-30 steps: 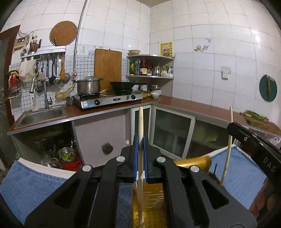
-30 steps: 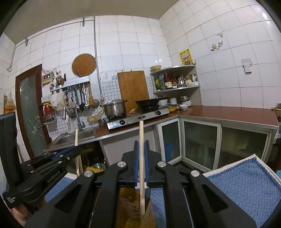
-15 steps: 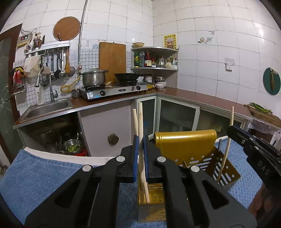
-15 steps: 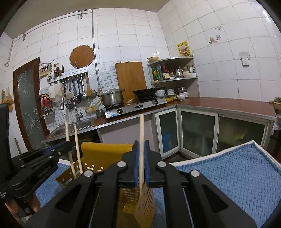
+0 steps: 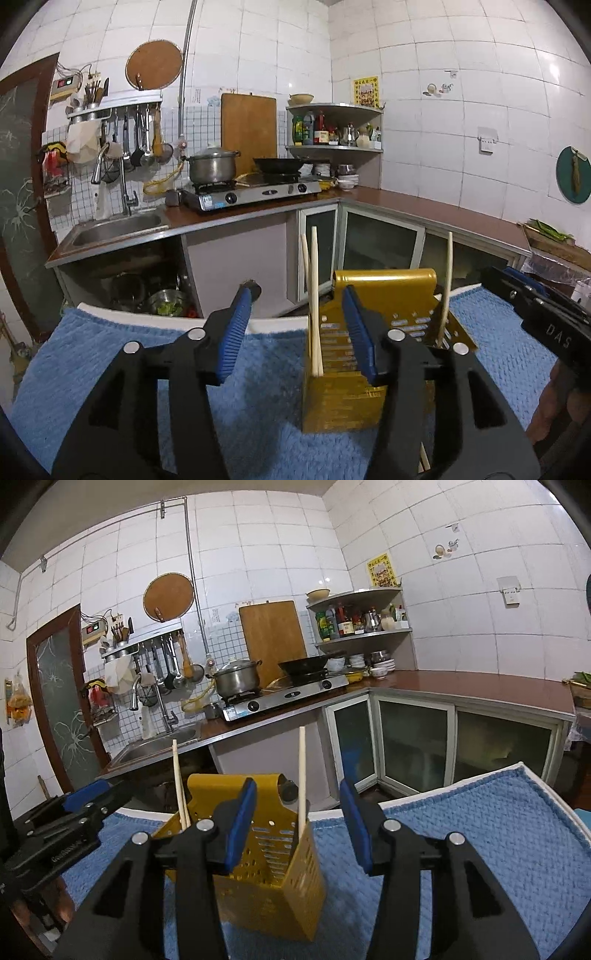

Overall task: Organize utensils
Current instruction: 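Lower the chopsticks into the holder and open both tools, then move the right tool to a chopstick while the left tool approaches another chopstick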

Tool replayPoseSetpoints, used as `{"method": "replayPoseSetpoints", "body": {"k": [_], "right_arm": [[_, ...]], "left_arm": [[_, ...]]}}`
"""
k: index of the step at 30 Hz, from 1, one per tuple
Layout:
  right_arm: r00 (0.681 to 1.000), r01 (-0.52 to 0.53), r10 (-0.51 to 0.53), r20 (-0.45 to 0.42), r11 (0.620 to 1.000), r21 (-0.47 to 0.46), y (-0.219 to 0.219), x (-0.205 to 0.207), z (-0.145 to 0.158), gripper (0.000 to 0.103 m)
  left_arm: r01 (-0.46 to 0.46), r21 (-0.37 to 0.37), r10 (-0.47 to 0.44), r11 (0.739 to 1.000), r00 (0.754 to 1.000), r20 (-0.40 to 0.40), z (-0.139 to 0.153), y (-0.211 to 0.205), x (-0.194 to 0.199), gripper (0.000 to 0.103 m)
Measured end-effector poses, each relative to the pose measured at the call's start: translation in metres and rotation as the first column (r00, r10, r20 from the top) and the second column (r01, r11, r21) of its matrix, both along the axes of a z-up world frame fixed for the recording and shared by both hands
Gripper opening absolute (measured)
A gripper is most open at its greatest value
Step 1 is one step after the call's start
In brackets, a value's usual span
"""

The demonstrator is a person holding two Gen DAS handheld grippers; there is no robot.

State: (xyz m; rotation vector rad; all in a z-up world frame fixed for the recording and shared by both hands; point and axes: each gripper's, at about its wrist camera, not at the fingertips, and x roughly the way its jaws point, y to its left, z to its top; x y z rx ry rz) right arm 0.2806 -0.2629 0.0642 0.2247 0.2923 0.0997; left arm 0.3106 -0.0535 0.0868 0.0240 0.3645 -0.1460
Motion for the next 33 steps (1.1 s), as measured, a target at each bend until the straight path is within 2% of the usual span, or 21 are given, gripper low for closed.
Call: {"method": "replayPoseSetpoints", "body": {"k": [4,6,11,14,20,24,33], "right_arm": [[1.000,0.004,-0.004,-0.022,1.000,-0.022,-0.004,-0.020,0.002,0.049],[1.000,0.008,-0.009,-0.029,0.999,-0.035,-0.006,-0.030,0.003,0.054],[0.999,0.011,-0.013,-0.050,0.999,-0.047,-0.014,-0.061,0.003,0.056],[0.998,0.010,-0.014,-0.064,0.998,-0.063,-0.016,-0.077,0.001,0.061],[0.996,0.011,-0.018,-0.086,0.997,-0.082,-0.020,-0.112,-0.001,0.069],[0.992,0.024,-0.035,-0.122,0.995,-0.094,-0.019,-0.128,-0.011,0.069],[0.974,0.068,-0.094,-0.206,0.989,-0.128,-0.027,-0.153,-0.052,0.069]], "left_arm": [[-0.008,0.008,0.008,1.000,1.000,-0.007,0.001,0.006,-0.019,0.075],[-0.010,0.013,0.010,1.000,1.000,-0.014,0.000,0.008,-0.031,0.079],[-0.004,0.016,0.004,1.000,1.000,-0.030,0.001,0.013,-0.058,0.088],[-0.001,0.014,0.002,1.000,0.999,-0.038,0.001,0.015,-0.074,0.095],[0.011,0.027,-0.010,1.000,0.998,-0.062,-0.003,0.012,-0.107,0.098],[0.025,0.024,-0.023,0.999,0.996,-0.088,-0.012,0.008,-0.126,0.098],[0.038,0.026,-0.034,0.999,0.986,-0.164,-0.051,0.006,-0.146,0.098]]}}
